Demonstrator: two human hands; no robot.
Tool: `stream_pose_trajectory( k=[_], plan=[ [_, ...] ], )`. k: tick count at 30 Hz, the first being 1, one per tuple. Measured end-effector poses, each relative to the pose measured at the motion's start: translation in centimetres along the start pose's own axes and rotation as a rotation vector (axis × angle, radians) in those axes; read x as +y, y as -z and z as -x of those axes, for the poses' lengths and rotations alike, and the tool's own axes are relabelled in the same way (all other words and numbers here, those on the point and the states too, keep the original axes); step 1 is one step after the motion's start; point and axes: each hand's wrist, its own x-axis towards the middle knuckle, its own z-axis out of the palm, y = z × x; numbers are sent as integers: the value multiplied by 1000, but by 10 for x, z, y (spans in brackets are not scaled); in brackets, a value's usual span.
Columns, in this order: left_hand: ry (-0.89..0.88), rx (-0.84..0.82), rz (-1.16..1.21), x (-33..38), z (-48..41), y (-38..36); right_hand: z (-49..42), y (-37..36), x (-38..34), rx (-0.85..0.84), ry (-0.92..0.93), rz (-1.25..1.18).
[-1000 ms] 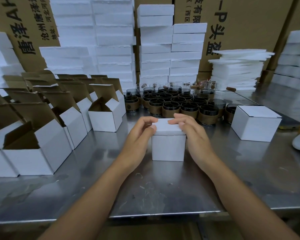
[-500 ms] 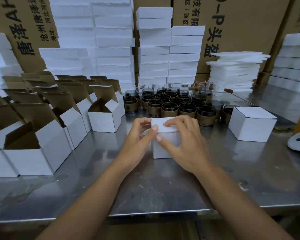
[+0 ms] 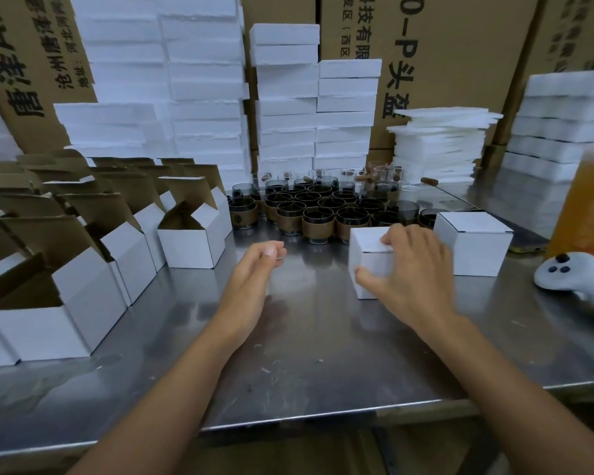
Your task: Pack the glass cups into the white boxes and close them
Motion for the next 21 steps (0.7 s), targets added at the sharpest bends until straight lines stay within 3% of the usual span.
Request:
stream_pose_trajectory(
  k=[9, 21],
  plan=[
    [9, 30, -20, 3, 3, -1, -14, 5, 56, -49, -114, 112],
    [25, 105, -116, 5, 4, 0, -18, 3, 68, -112, -205, 185]
  ],
)
